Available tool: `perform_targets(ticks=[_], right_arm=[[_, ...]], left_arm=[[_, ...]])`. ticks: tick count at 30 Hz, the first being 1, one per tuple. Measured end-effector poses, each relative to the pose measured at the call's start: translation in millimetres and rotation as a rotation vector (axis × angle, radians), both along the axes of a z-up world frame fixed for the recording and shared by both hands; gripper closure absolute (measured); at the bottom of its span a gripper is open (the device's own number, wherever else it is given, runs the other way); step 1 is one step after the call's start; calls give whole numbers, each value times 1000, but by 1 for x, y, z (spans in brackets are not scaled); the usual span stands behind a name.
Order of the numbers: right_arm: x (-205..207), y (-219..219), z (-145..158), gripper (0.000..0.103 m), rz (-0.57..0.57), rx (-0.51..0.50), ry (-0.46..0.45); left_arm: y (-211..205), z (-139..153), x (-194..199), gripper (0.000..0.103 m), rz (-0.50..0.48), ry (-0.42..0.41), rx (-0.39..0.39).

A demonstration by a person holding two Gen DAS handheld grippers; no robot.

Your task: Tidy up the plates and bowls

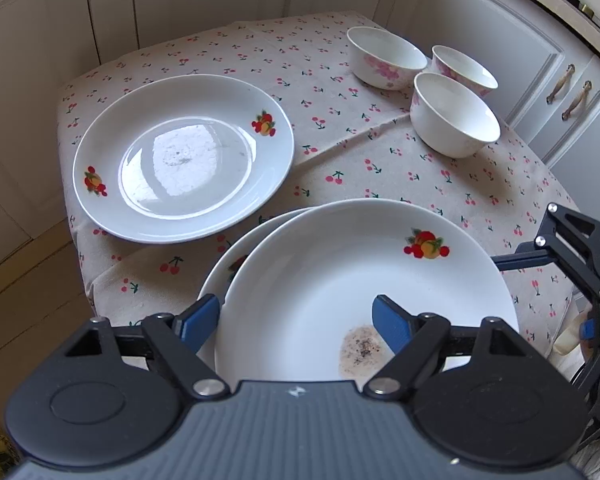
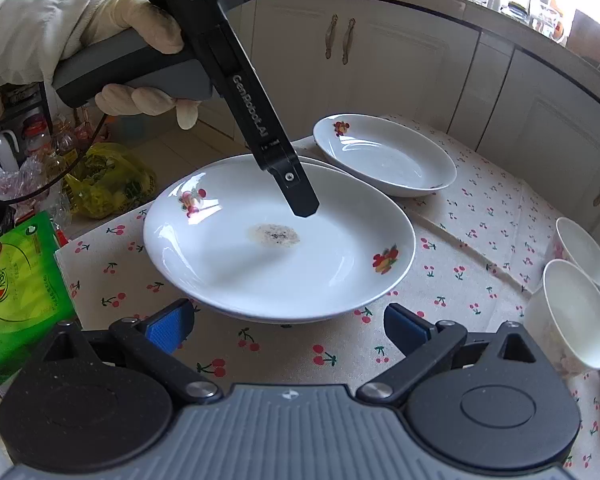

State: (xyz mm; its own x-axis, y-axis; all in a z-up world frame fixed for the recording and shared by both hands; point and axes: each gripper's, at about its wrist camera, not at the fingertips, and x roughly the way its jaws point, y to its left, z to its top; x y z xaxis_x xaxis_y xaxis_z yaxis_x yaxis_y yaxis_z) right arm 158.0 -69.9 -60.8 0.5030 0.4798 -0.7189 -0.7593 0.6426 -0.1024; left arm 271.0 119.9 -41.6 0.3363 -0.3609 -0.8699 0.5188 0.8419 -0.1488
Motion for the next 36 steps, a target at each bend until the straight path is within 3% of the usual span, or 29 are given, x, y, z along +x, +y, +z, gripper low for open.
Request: perform_targets(ticks=[10, 16, 29, 36], right_arm=[[-2, -2, 0, 0, -4, 15, 10], [-4, -9, 3, 0, -15, 24, 4], [-1, -43, 38, 0, -44, 111, -68], [45, -58, 64, 0, -1, 145, -108]], left_arm=[[6, 6, 0, 13, 35, -29, 12], [4, 9, -2, 11, 24, -24, -20], [8, 50, -31, 11, 68, -193, -61], [20, 62, -23, 11, 131, -249, -70]])
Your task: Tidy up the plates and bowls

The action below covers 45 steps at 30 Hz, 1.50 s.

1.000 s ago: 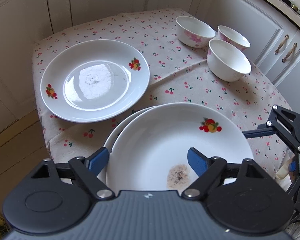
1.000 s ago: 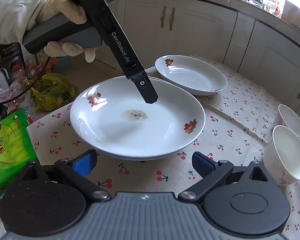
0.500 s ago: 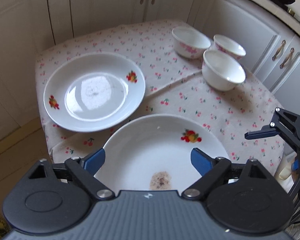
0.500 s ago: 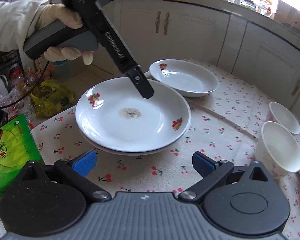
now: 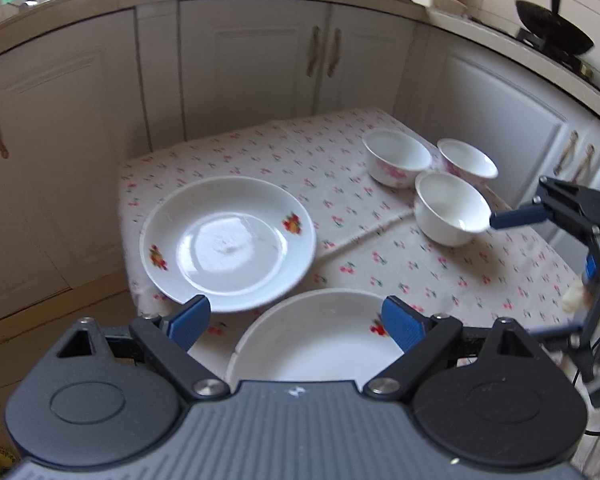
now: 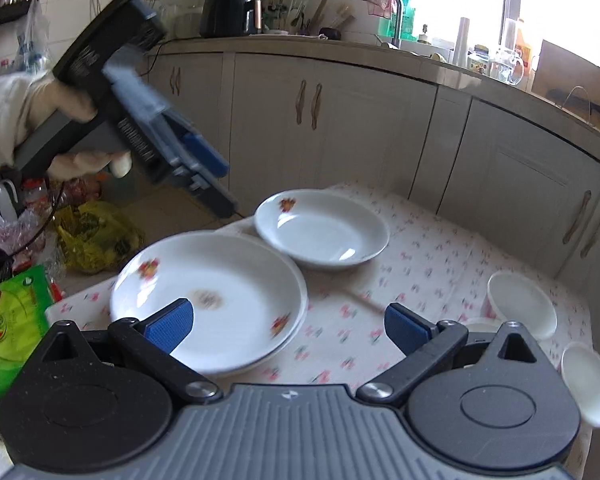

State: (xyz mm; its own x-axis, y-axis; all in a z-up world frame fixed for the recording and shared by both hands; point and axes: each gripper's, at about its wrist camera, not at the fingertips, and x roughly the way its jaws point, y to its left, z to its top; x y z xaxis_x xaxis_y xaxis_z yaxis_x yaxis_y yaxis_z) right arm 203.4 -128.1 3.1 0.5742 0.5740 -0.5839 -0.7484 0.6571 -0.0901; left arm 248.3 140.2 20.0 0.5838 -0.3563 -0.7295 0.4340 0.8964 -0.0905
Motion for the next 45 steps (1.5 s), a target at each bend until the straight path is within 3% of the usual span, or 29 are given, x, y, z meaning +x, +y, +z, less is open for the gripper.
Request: perform_targets(ticks=[7, 11, 19, 23, 28, 33, 38, 45], right_arm=[[70, 18, -2, 2, -19, 9, 35], [100, 33, -16, 11, -13, -13, 72], [144, 56, -43, 15, 37, -160, 124], [169, 66, -55, 15, 72, -209, 207], [182, 81, -67, 15, 117, -247, 238], [184, 91, -75, 15, 145, -259, 244], [182, 96, -79, 15, 165, -273, 226], [190, 100, -84, 15, 171, -271, 245]], left_arm=[[18, -9, 38, 11, 73, 4, -11], [30, -19, 69, 12, 95, 32, -25], [51, -44, 128, 14, 146, 122, -40], [55, -58, 149, 15, 145, 191, -60], [60, -71, 176, 15, 160, 270, -97], [63, -78, 194, 26, 158, 331, -139], [56, -82, 205, 33, 116, 363, -124], [49, -89, 213, 33, 80, 385, -99]])
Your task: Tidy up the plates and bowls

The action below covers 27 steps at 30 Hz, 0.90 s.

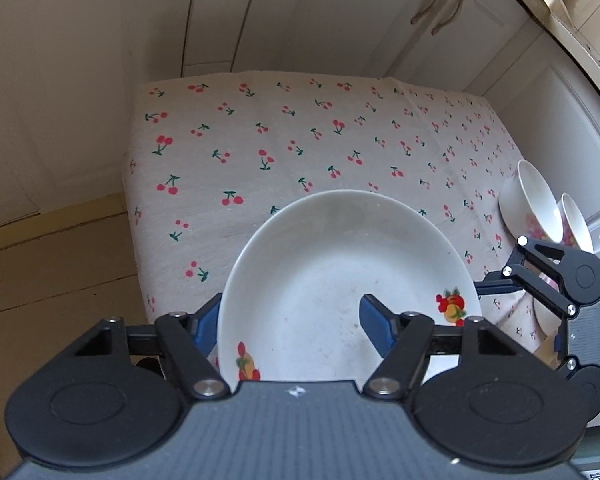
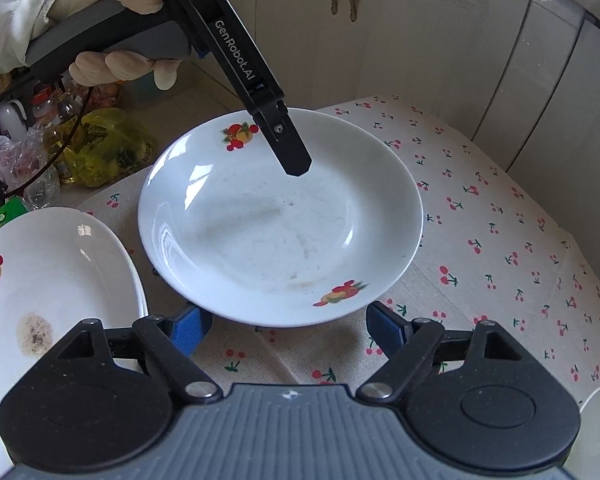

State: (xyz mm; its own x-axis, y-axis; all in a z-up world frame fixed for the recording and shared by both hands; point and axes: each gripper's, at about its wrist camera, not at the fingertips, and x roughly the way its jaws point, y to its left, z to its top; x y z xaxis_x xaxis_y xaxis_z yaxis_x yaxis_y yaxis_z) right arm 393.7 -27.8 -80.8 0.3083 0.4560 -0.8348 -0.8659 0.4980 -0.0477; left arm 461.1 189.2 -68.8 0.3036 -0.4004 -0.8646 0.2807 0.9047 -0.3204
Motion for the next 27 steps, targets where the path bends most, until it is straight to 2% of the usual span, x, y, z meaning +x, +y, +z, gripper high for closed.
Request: perform_targets(ticks=[7, 19, 27], right_arm=[[2, 5, -3, 14, 17, -4, 1], [3, 5, -5, 12, 11, 1, 11], [1, 4, -4, 12, -3, -11, 0]], left_arm=[[0, -4, 7, 33, -21, 18, -14], [-8, -2, 12, 33, -88, 45, 24], [-13, -2, 9, 33, -110, 26, 28]])
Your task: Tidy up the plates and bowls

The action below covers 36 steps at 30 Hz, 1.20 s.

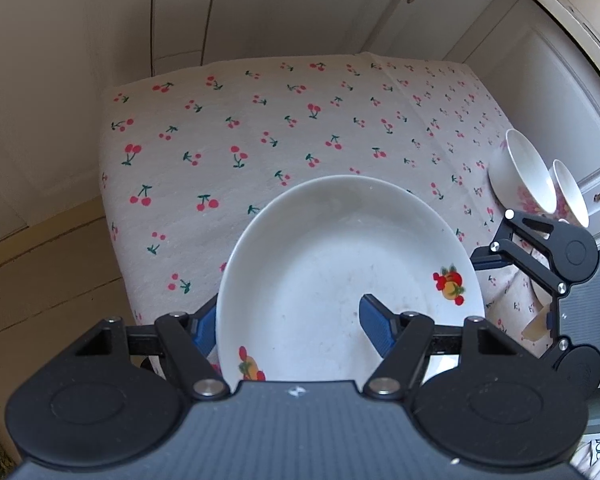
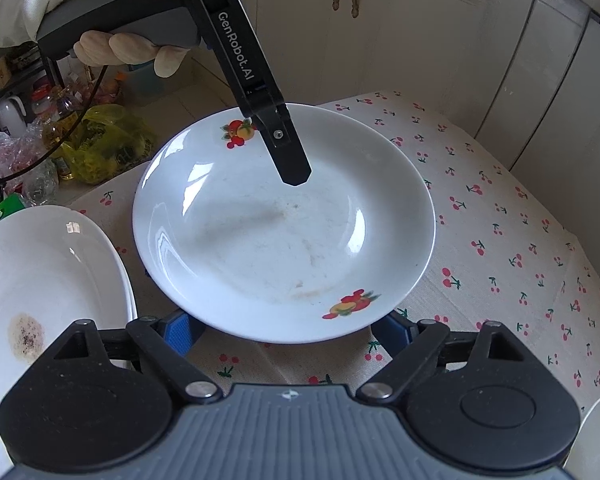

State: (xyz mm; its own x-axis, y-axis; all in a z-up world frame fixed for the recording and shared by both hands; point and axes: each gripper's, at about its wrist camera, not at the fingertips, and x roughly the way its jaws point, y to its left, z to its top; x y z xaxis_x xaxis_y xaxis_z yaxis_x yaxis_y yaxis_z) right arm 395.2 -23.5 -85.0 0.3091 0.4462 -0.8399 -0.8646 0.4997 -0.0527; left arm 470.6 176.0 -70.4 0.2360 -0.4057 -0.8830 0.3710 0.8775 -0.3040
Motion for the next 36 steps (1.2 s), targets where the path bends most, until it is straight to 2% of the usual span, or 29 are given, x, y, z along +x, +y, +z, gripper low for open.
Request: perform_targets(ticks=[18, 25, 36], right_arm=[[-8, -16, 23, 12, -23, 28, -31], [-24, -23, 37, 12, -34, 39, -50], [-73, -30, 61, 12, -16, 36, -80]], left_arm=[[-11, 26, -12, 33, -21, -44, 3], [-22, 48, -33, 33, -24, -73, 5], [-33, 71, -87, 33, -26, -96, 14]])
